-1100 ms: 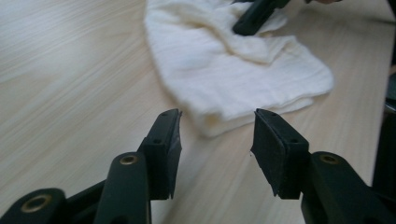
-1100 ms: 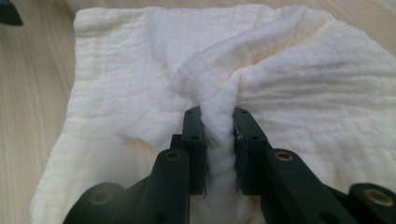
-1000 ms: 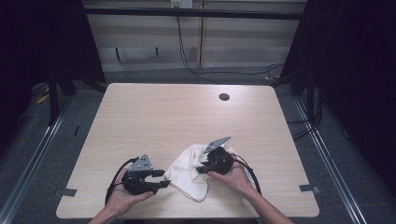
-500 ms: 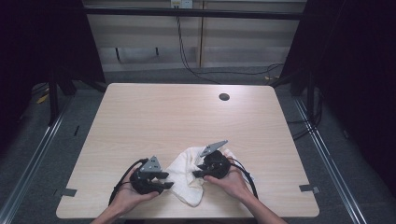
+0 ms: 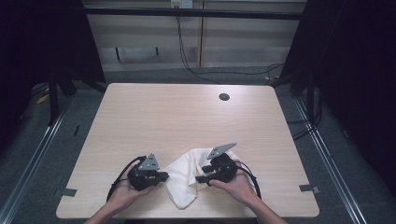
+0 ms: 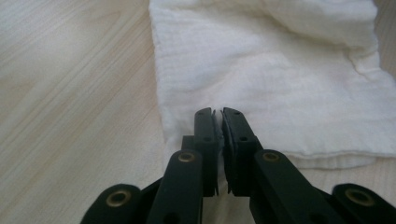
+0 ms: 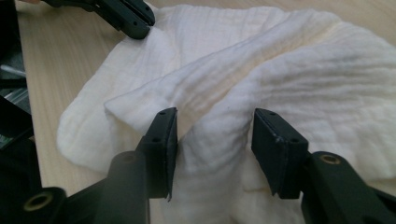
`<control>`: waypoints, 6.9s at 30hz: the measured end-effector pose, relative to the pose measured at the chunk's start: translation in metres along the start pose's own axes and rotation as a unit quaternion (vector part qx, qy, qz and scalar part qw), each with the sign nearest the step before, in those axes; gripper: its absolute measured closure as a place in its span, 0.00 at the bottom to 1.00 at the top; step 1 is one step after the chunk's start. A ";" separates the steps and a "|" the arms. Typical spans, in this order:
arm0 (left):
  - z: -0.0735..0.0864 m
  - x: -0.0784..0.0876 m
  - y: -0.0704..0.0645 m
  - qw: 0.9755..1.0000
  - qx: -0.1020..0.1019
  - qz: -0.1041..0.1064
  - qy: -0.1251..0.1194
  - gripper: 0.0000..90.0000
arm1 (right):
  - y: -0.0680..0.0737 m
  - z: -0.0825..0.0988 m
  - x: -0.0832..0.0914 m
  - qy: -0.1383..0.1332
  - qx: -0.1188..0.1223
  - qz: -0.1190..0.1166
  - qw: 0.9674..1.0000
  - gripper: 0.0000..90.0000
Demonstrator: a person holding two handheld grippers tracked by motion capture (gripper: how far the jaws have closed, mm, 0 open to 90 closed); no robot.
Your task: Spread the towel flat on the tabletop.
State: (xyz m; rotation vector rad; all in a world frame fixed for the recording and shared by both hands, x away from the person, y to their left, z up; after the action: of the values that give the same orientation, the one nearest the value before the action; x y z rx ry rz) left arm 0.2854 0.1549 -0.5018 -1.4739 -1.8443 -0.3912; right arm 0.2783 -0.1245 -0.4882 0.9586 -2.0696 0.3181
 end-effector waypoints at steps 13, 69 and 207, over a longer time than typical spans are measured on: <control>0.002 0.005 0.024 0.999 0.028 -0.003 -0.017 0.81 | -0.012 0.025 0.035 -0.079 0.031 -0.003 0.996 0.58; 0.001 -0.007 -0.054 0.991 -0.081 0.110 0.004 0.96 | -0.019 0.026 0.030 -0.081 0.019 0.001 0.997 0.95; -0.034 -0.032 0.008 0.998 -0.043 0.033 0.019 0.66 | -0.093 0.052 0.035 -0.017 0.015 0.107 0.994 0.97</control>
State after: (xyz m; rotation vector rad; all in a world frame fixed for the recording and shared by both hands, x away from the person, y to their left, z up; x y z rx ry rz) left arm 0.3070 0.1125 -0.5025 -1.5698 -1.7636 -0.4683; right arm 0.3029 -0.2331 -0.5038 0.7643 -2.2098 0.4488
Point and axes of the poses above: each handheld gripper's, and its own axes: x roughly backward along the jaws, z roughly out of its underside, y roughly to its left, the point moved 1 cm from there along -x, roughly forward along the jaws, and after that the axes turned 11 degrees about z, right-handed, at the moved point
